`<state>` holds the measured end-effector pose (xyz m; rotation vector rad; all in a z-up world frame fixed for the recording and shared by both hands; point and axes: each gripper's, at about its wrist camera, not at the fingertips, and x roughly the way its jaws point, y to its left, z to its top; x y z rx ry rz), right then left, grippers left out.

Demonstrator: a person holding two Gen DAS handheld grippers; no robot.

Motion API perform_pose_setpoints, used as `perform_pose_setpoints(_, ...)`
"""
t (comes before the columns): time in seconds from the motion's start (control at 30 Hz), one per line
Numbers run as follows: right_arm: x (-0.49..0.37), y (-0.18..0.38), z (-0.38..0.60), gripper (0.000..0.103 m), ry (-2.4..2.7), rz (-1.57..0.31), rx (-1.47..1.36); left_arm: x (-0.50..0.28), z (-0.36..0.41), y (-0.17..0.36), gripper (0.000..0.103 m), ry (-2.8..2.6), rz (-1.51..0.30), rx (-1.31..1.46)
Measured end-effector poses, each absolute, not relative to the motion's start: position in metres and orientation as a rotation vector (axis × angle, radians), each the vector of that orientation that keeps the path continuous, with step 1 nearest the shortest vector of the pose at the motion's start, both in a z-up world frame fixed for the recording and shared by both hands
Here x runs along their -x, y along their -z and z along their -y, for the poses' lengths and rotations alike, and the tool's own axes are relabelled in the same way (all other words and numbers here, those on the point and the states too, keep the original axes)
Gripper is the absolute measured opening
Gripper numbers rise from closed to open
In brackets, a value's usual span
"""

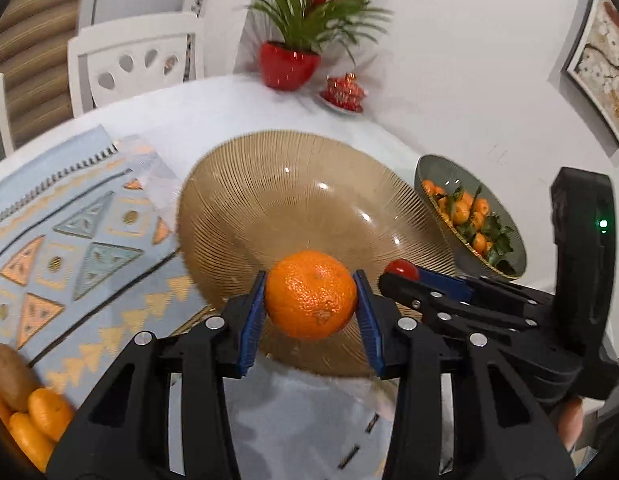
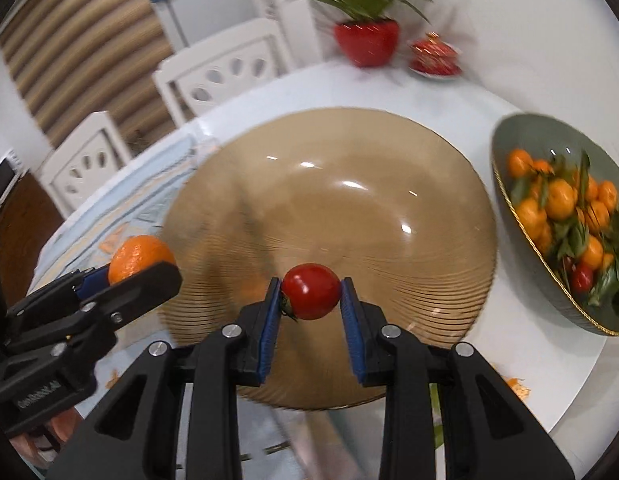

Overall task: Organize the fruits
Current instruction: 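Carry both fruits to the amber glass bowl and open both tools to drop them, then move both open tools back to the row of fruit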

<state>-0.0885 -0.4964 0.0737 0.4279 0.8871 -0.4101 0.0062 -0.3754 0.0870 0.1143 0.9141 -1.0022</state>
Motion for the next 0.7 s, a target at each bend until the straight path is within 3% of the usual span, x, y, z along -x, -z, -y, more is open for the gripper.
perform_pose_setpoints(0.23,0.091,-0.062,0.507,0.031,0.455,-0.923,-0.435,-0.008,0.391,-0.069,0.042,1.004,-0.948,-0.118)
perform_pose_setpoints(0.33,0.093,-0.066,0.508,0.034,0.467,-0.912,-0.438,-0.008,0.390,-0.069,0.054,1.000,-0.941,-0.109)
perform_pose_setpoints(0.7,0.104,-0.111,0.470,0.034,0.376,-0.824,-0.419,0.009,0.314,-0.122,0.054,0.942,-0.825,-0.059)
